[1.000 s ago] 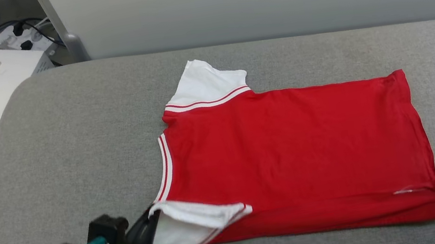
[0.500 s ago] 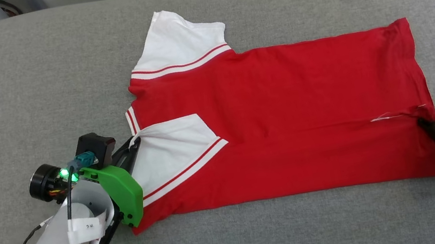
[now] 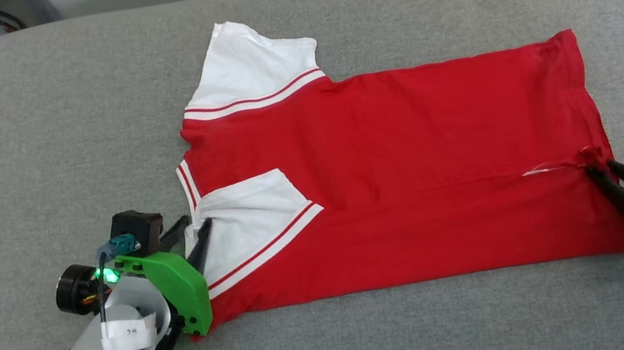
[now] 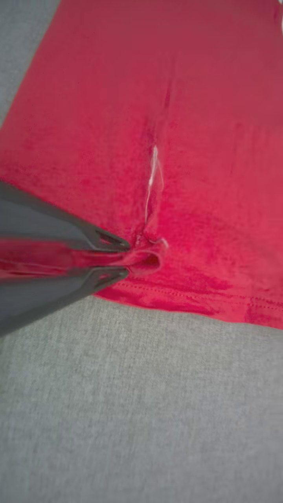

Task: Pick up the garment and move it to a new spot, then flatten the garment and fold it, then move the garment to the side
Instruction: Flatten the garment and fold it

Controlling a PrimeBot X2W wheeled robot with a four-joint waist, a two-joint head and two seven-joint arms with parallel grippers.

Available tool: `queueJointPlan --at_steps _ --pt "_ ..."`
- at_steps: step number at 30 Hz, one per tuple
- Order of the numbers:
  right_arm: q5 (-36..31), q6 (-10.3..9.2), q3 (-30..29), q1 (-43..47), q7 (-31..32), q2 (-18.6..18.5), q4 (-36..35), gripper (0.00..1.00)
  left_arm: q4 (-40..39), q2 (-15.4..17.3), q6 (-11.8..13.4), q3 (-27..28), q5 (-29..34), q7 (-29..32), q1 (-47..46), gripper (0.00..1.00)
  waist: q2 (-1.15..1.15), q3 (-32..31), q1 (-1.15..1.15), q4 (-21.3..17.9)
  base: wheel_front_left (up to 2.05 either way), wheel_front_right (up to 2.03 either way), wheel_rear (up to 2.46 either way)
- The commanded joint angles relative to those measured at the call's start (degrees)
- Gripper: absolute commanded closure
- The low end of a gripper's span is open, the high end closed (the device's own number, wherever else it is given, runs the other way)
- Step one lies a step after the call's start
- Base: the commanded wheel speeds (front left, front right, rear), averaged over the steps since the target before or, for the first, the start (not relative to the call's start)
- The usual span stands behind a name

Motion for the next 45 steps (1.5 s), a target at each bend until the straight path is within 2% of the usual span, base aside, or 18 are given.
queueJointPlan --at_steps 1,5,11,19,24,30,42,43,44,45 --pt "0.7 -0.05 -0.36 0.41 -0.93 -0.57 -0.44 0.0 -0.03 0.76 -0.17 -0.29 -0.85 -0.32 -0.3 0.0 0.0 -2.88 0.0 0.85 0.0 0.0 0.0" --pt "1.42 -0.05 -2.19 3.14 -2.67 -1.37 -3.85 0.0 -2.41 3.64 -0.18 0.07 -3.16 0.25 -1.93 0.0 0.0 -5.59 0.0 1.71 0.0 0.0 0.0" --pt "0.44 -0.05 -6.1 7.06 -2.83 -1.21 -9.65 0.0 -8.65 7.83 -0.18 -0.25 -8.7 8.87 -4.24 0.0 0.0 -8.25 0.0 2.58 0.0 0.0 0.0" --pt "-2.41 -0.05 -9.12 9.56 0.17 0.9 -14.0 0.0 -18.82 12.57 -0.18 -6.19 -19.25 35.5 -5.62 0.0 0.0 -9.38 0.0 2.99 0.0 0.0 0.0" --pt "-3.34 -0.05 -9.61 9.12 1.64 2.02 -15.41 0.0 -20.21 13.54 -0.16 -8.95 -21.35 44.37 -5.64 0.0 0.0 -8.58 0.0 2.49 0.0 0.0 0.0" --pt "-3.63 -0.05 -8.69 6.76 3.33 2.52 -15.85 0.0 -17.65 12.61 -0.06 -11.32 -21.55 47.07 -4.35 0.0 0.0 -6.12 0.0 0.74 0.0 0.0 0.0" --pt "-3.33 -0.05 -6.71 2.61 3.2 2.54 -14.3 0.0 -9.95 9.71 -0.12 -15.08 -20.42 43.2 -0.17 0.0 0.0 -3.15 0.0 -1.67 0.0 0.0 0.0" --pt "-3.32 -0.05 -7.05 2.36 3.13 2.32 -14.17 0.0 -10.29 9.8 -0.14 -15.75 -20.14 42.76 0.02 0.55 0.0 -3.42 0.0 -1.63 0.0 0.0 0.0" --pt "-3.36 -0.05 -7.29 2.12 3.14 2.1 -14.09 0.0 -10.69 10.01 -0.15 -15.96 -19.84 41.71 0.03 0.82 0.0 -3.69 0.0 -1.58 0.0 0.0 0.0" --pt "-3.41 -0.05 -7.47 1.86 3.39 1.74 -14.02 0.0 -11.1 10.28 -0.16 -16.09 -19.74 40.51 0.13 1.0 0.0 -4.0 0.0 -1.48 0.0 0.0 0.0"
